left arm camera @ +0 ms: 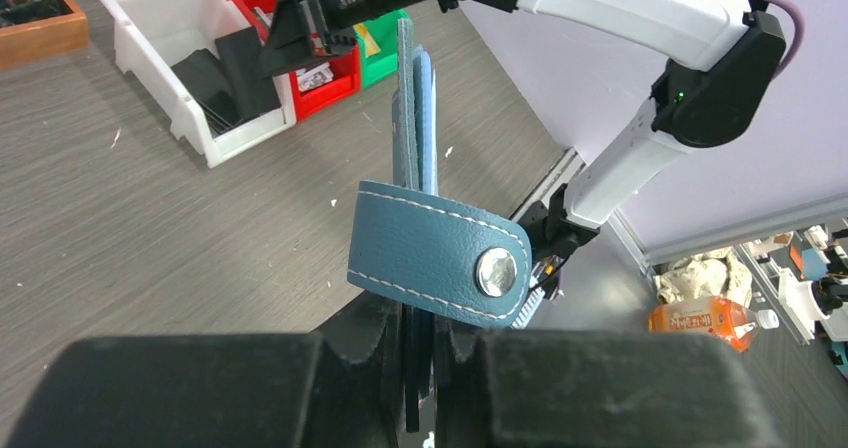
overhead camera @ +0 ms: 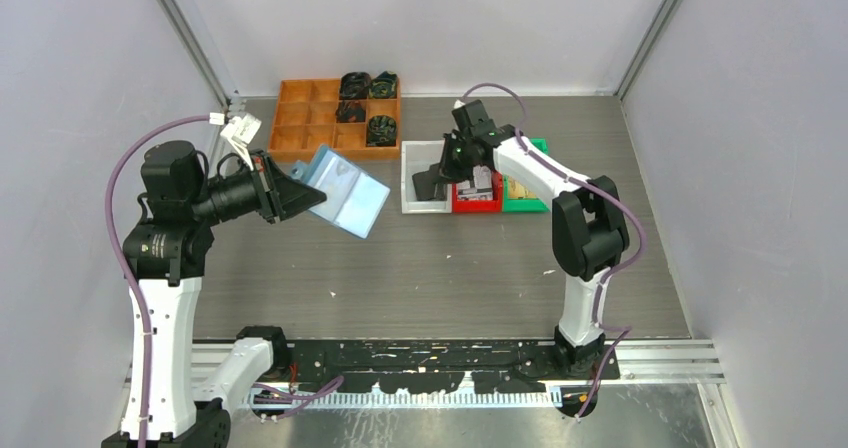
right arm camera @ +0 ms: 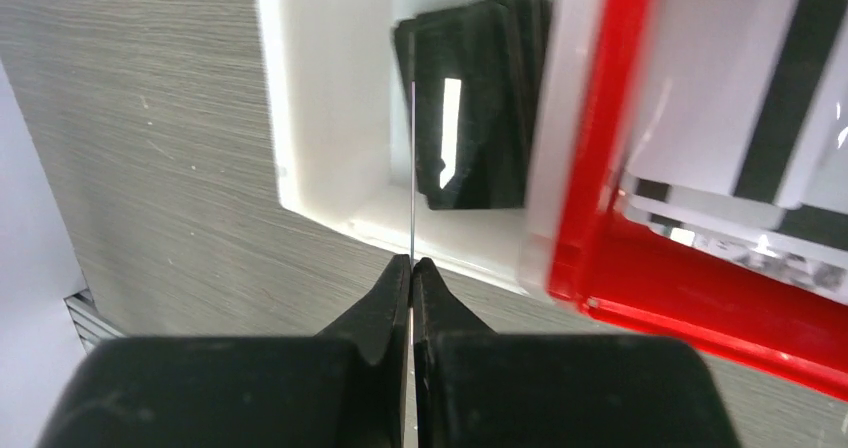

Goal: Take the credit cards out of the card holder
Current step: Place the credit card in the storage box.

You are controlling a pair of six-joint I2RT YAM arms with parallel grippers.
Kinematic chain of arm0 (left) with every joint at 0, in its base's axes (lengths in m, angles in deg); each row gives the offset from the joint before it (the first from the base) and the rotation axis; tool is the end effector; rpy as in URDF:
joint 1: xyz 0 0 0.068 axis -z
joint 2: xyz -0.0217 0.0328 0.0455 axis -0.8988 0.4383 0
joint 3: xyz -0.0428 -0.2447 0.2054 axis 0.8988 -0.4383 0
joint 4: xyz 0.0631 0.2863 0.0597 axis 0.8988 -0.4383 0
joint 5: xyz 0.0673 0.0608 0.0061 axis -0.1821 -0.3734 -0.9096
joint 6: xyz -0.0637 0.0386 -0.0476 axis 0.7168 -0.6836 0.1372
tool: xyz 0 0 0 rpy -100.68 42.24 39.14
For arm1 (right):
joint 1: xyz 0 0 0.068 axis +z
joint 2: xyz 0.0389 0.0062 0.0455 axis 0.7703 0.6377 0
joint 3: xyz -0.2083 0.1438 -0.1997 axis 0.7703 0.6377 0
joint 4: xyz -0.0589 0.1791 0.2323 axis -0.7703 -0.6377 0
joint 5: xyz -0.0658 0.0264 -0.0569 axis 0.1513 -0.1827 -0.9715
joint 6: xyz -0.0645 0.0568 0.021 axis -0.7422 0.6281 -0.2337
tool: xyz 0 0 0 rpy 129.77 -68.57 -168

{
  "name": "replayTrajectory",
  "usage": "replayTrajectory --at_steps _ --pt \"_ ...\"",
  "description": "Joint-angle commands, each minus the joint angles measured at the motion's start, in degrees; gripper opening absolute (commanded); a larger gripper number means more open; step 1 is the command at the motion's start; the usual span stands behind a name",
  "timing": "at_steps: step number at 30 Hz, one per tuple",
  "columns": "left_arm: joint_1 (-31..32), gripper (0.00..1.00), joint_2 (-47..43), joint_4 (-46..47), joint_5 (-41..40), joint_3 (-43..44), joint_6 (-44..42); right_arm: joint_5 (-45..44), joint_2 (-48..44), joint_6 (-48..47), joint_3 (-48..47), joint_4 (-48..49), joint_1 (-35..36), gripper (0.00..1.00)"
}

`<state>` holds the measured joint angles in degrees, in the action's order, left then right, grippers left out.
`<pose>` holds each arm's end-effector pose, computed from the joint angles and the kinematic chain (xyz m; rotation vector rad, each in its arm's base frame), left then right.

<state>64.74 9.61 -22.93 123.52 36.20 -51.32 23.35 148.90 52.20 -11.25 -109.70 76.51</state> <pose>0.1598 -0.0646 0.4935 0.3236 1.9120 -1.1163 0.4415 0.2372 0.2357 0.0557 2.6185 0.6934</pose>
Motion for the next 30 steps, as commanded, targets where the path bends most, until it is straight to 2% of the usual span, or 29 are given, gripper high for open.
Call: replayTrajectory --at_steps 1,16,17,19,22,27,30 --pt "-0.21 0.01 -0.88 3.11 3.58 1.48 1.15 -1.92 1.17 -2.30 -5.87 0.06 2.09 0.01" --pt "-0.20 0.01 -2.39 8.39 10.54 -0.51 5.17 -5.76 8.31 -7.21 -13.95 -3.74 3.04 0.01" --pt "-0.20 0.01 -2.55 8.55 10.80 -0.70 5.17 -6.15 8.22 -7.19 -14.19 -4.14 3.01 0.05" --pt "-0.22 0.01 -2.96 8.95 11.49 -0.98 5.08 -6.94 6.95 -7.26 -14.18 -4.26 3.34 0.21" --pt "-0.20 0.01 -3.42 9.53 12.44 -1.43 4.72 -6.46 3.50 -6.97 -13.80 -3.88 3.66 0.40" --pt "-0.25 0.00 -4.41 8.81 13.81 -1.47 1.73 -1.66 -5.58 -5.60 -11.61 -2.50 3.91 0.53" --pt "-0.21 0.00 -5.02 6.95 14.59 -1.28 -1.33 0.61 -14.55 -5.06 -7.87 -0.41 3.91 0.61"
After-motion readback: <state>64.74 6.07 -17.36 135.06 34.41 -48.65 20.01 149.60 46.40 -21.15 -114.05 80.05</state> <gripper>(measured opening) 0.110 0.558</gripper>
